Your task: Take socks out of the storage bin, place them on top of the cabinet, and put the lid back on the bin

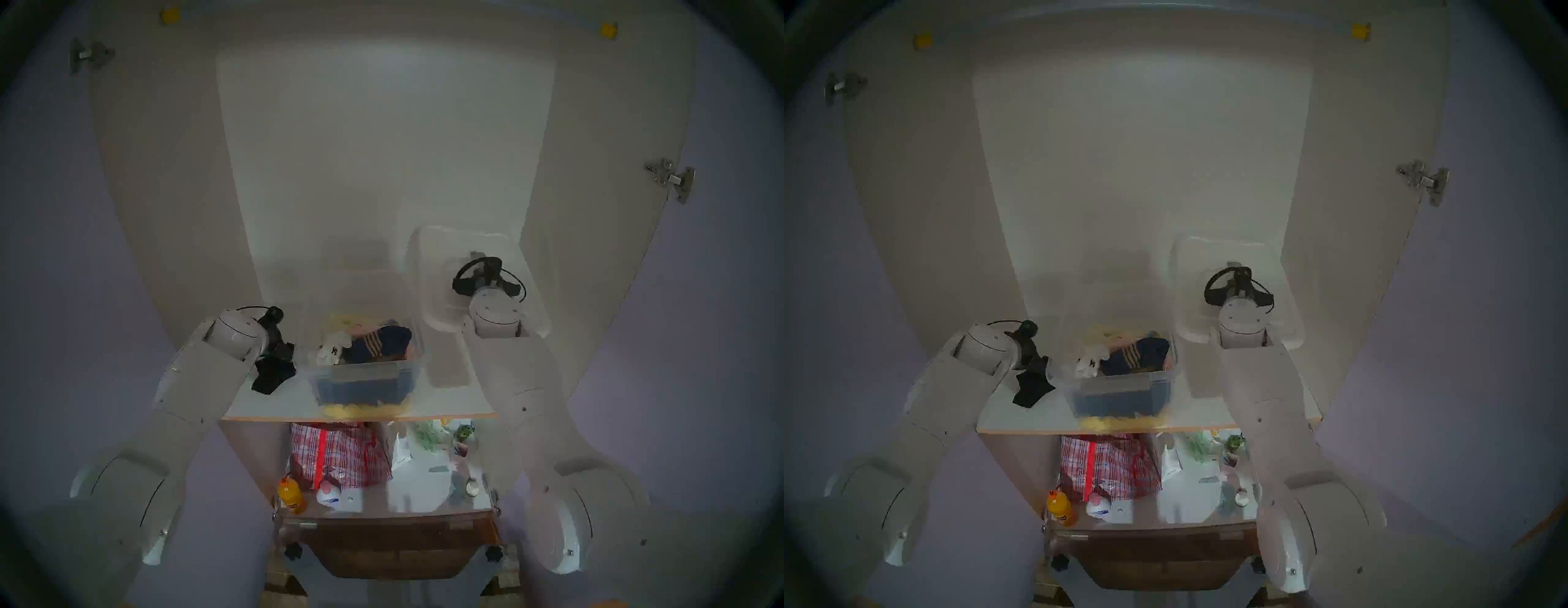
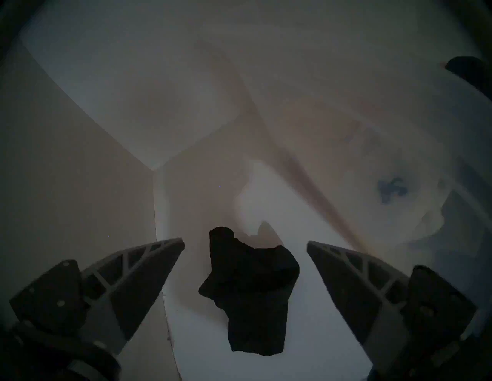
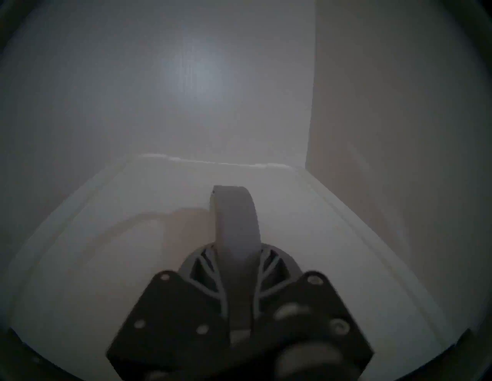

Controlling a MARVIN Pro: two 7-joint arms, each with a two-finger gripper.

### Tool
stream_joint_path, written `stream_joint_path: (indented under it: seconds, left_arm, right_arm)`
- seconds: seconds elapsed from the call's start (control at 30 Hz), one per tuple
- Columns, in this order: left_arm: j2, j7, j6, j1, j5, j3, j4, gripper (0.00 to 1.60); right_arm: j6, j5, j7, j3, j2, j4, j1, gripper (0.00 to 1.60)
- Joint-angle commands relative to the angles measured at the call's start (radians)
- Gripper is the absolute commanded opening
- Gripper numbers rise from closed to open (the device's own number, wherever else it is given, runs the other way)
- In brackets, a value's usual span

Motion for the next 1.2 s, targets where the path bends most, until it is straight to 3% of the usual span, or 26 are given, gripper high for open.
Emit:
stream_joint_path:
  seconds: [0.0,0.23,0.43,0.67,0.87,0.97,1.17]
  left_arm:
    - [0.004,-0.003,-0.012,-0.027,-0.001,-0.005,-0.024,1.60]
    - [0.004,-0.003,-0.012,-0.027,-0.001,-0.005,-0.024,1.60]
    - [0.004,-0.002,-0.012,-0.027,-0.001,-0.005,-0.023,1.60]
    - [0.004,-0.002,-0.011,-0.028,-0.002,-0.005,-0.023,1.60]
    - [0.004,-0.002,-0.012,-0.027,-0.002,-0.005,-0.023,1.60]
    - [0.004,-0.002,-0.012,-0.027,-0.002,-0.005,-0.023,1.60]
    - [0.004,-0.002,-0.012,-0.027,-0.002,-0.005,-0.023,1.60]
  right_arm:
    - [0.135,0.007,0.005,-0.026,-0.044,-0.055,0.018,0.00]
    - [0.179,0.001,0.023,-0.102,-0.073,-0.099,-0.029,0.00]
    - [0.137,-0.005,0.000,-0.177,-0.121,-0.037,-0.014,0.00]
    - [0.096,-0.007,-0.031,-0.206,-0.193,0.093,0.061,0.00]
    - [-0.029,-0.006,-0.084,-0.189,-0.268,0.323,0.166,0.00]
    - [-0.063,-0.009,-0.113,-0.185,-0.299,0.394,0.194,0.00]
    - [-0.107,-0.031,-0.204,-0.190,-0.344,0.476,0.214,0.00]
